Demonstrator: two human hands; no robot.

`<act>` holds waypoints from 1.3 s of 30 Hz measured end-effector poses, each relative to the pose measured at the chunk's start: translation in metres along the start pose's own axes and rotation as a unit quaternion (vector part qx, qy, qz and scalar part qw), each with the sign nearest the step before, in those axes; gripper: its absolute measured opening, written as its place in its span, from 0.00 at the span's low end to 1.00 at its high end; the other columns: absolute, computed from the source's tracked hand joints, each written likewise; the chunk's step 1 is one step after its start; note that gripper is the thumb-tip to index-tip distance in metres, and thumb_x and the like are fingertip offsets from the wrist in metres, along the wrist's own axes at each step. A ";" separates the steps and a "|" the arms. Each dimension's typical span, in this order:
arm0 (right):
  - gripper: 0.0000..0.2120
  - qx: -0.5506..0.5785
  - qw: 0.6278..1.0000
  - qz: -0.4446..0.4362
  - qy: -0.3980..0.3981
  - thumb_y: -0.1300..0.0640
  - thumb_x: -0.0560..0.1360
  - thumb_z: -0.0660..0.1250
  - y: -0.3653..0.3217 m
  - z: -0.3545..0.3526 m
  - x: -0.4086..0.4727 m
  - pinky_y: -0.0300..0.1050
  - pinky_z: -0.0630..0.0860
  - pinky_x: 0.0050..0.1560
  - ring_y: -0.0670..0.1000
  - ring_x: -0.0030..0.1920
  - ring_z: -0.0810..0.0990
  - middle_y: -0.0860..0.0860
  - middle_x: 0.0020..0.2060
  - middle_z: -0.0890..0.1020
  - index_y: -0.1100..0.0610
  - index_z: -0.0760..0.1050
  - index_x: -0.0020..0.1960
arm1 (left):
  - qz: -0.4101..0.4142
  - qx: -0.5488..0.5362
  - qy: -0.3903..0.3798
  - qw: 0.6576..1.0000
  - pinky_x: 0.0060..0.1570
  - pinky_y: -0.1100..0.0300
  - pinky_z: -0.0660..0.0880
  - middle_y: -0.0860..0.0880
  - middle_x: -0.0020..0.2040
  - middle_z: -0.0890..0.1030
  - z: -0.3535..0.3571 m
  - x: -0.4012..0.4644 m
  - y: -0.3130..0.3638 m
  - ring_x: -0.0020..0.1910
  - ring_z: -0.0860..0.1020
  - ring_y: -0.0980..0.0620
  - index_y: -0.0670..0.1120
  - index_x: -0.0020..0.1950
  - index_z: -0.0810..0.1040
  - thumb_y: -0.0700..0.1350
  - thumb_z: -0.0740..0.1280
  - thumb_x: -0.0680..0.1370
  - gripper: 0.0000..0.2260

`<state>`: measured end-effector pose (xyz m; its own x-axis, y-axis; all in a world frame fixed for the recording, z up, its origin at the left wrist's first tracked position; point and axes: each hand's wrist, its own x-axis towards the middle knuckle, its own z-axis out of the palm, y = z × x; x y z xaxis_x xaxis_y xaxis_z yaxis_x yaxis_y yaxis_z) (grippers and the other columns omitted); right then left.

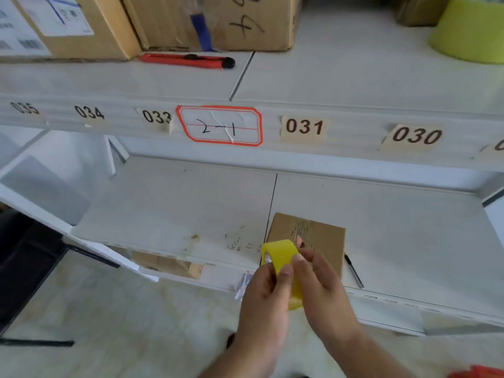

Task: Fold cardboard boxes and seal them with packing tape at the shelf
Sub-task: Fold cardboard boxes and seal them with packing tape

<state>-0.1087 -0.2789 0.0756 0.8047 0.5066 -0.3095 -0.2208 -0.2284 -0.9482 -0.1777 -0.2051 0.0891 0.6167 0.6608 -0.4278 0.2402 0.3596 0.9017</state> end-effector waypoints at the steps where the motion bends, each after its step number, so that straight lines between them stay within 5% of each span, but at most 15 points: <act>1: 0.15 -0.010 1.000 -0.002 0.001 0.38 0.83 0.62 0.001 0.008 0.005 0.42 0.76 0.48 0.42 0.46 0.84 0.42 0.43 0.86 0.46 0.81 0.52 | 0.010 -0.002 0.006 1.000 0.59 0.43 0.79 0.48 0.50 0.87 -0.005 0.004 -0.003 0.54 0.85 0.46 0.50 0.54 0.85 0.59 0.69 0.76 0.15; 5: 0.30 -0.014 0.994 0.108 -0.001 0.36 0.84 0.53 0.001 0.040 0.036 0.44 0.77 0.43 0.42 0.34 0.81 0.46 0.31 0.84 0.58 0.80 0.43 | 0.070 0.123 0.027 0.990 0.45 0.52 0.76 0.46 0.42 0.83 -0.035 0.041 -0.016 0.44 0.82 0.47 0.46 0.47 0.81 0.64 0.65 0.72 0.21; 8: 0.18 -0.038 0.986 0.154 0.043 0.46 0.86 0.57 0.014 0.045 0.059 0.51 0.82 0.51 0.46 0.37 0.84 0.46 0.34 0.86 0.55 0.80 0.50 | 0.140 0.278 0.052 0.949 0.34 0.59 0.70 0.53 0.33 0.78 -0.073 0.096 -0.023 0.33 0.76 0.55 0.49 0.39 0.75 0.57 0.66 0.78 0.14; 10: 0.11 -0.121 0.980 0.114 0.105 0.48 0.83 0.62 0.025 0.029 0.065 0.45 0.78 0.42 0.46 0.38 0.82 0.42 0.35 0.85 0.51 0.79 0.48 | 0.149 0.401 0.093 0.899 0.32 0.56 0.67 0.51 0.29 0.74 -0.105 0.149 -0.034 0.31 0.73 0.53 0.48 0.37 0.72 0.52 0.69 0.78 0.13; 13: 0.04 -0.224 0.949 0.085 0.205 0.49 0.80 0.67 0.049 -0.010 0.069 0.42 0.74 0.48 0.45 0.52 0.80 0.40 0.49 0.82 0.45 0.78 0.53 | 0.125 0.580 0.116 0.796 0.38 0.51 0.76 0.44 0.39 0.82 -0.149 0.226 -0.059 0.42 0.81 0.38 0.46 0.43 0.77 0.52 0.69 0.78 0.10; 15: 0.15 -0.300 0.922 0.113 0.218 0.48 0.79 0.67 0.072 -0.031 0.076 0.50 0.73 0.63 0.52 0.64 0.76 0.47 0.63 0.78 0.47 0.76 0.66 | 0.090 0.659 0.108 0.739 0.44 0.48 0.79 0.40 0.48 0.84 -0.169 0.257 -0.076 0.48 0.83 0.36 0.46 0.51 0.79 0.53 0.67 0.79 0.11; 19: 0.24 -0.337 0.915 0.150 0.163 0.47 0.81 0.65 0.098 -0.047 0.090 0.50 0.73 0.64 0.51 0.59 0.77 0.50 0.68 0.76 0.47 0.68 0.76 | 0.070 0.692 0.073 0.715 0.47 0.45 0.81 0.39 0.51 0.84 -0.181 0.281 -0.101 0.50 0.83 0.36 0.44 0.57 0.81 0.51 0.66 0.81 0.12; 22: 0.26 -0.347 0.916 0.145 0.141 0.47 0.82 0.64 0.104 -0.047 0.097 0.49 0.76 0.57 0.51 0.58 0.80 0.47 0.66 0.78 0.46 0.62 0.78 | 0.103 0.665 0.082 0.735 0.50 0.39 0.81 0.34 0.50 0.83 -0.165 0.280 -0.104 0.49 0.83 0.31 0.38 0.56 0.81 0.41 0.67 0.79 0.09; 24: 0.25 -0.350 0.913 0.141 0.154 0.46 0.83 0.63 0.104 -0.048 0.101 0.50 0.78 0.55 0.53 0.58 0.80 0.47 0.63 0.79 0.44 0.62 0.78 | 0.140 0.566 0.077 0.809 0.59 0.39 0.78 0.32 0.59 0.81 -0.128 0.269 -0.096 0.58 0.81 0.32 0.36 0.64 0.78 0.41 0.67 0.80 0.14; 27: 0.23 -0.342 0.915 0.130 0.172 0.45 0.83 0.63 0.107 -0.049 0.105 0.52 0.79 0.55 0.52 0.57 0.81 0.47 0.60 0.81 0.44 0.63 0.76 | 0.026 0.382 -0.053 0.922 0.67 0.47 0.73 0.45 0.72 0.75 -0.052 0.232 -0.084 0.68 0.76 0.42 0.45 0.80 0.64 0.58 0.63 0.83 0.29; 31: 0.18 -0.352 0.912 0.125 0.169 0.46 0.82 0.63 0.111 -0.042 0.094 0.50 0.78 0.49 0.51 0.52 0.81 0.45 0.52 0.82 0.47 0.67 0.71 | 0.048 0.352 -0.058 0.933 0.62 0.49 0.78 0.46 0.70 0.72 -0.015 0.204 -0.103 0.64 0.77 0.45 0.49 0.80 0.61 0.61 0.65 0.81 0.32; 34: 0.12 -0.491 0.850 0.109 0.159 0.45 0.81 0.62 0.106 -0.039 0.086 0.49 0.74 0.49 0.52 0.53 0.78 0.45 0.52 0.81 0.47 0.74 0.62 | 0.063 0.351 -0.032 0.934 0.63 0.51 0.77 0.47 0.69 0.71 -0.022 0.216 -0.112 0.65 0.76 0.46 0.51 0.81 0.63 0.62 0.64 0.81 0.31; 36: 0.11 -0.560 0.810 -0.052 0.168 0.49 0.79 0.64 0.109 -0.036 0.094 0.50 0.75 0.57 0.55 0.59 0.77 0.48 0.58 0.80 0.50 0.79 0.58 | 0.065 0.336 0.010 0.940 0.62 0.50 0.76 0.45 0.69 0.71 -0.014 0.215 -0.116 0.65 0.76 0.44 0.51 0.79 0.66 0.60 0.61 0.83 0.27; 39: 0.22 -0.581 0.773 -0.253 -0.033 0.49 0.84 0.58 0.122 -0.026 0.121 0.47 0.65 0.77 0.53 0.78 0.67 0.49 0.77 0.72 0.53 0.73 0.76 | 0.027 0.272 0.052 0.961 0.61 0.49 0.75 0.41 0.69 0.71 0.008 0.205 -0.120 0.64 0.75 0.41 0.48 0.78 0.65 0.57 0.60 0.84 0.25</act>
<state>-0.0240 -0.2672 -0.0758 0.5884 0.8076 0.0407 0.7874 -0.5607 -0.2562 -0.0743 -0.1175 -0.1066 0.5687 0.7409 -0.3573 0.5826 -0.0561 0.8109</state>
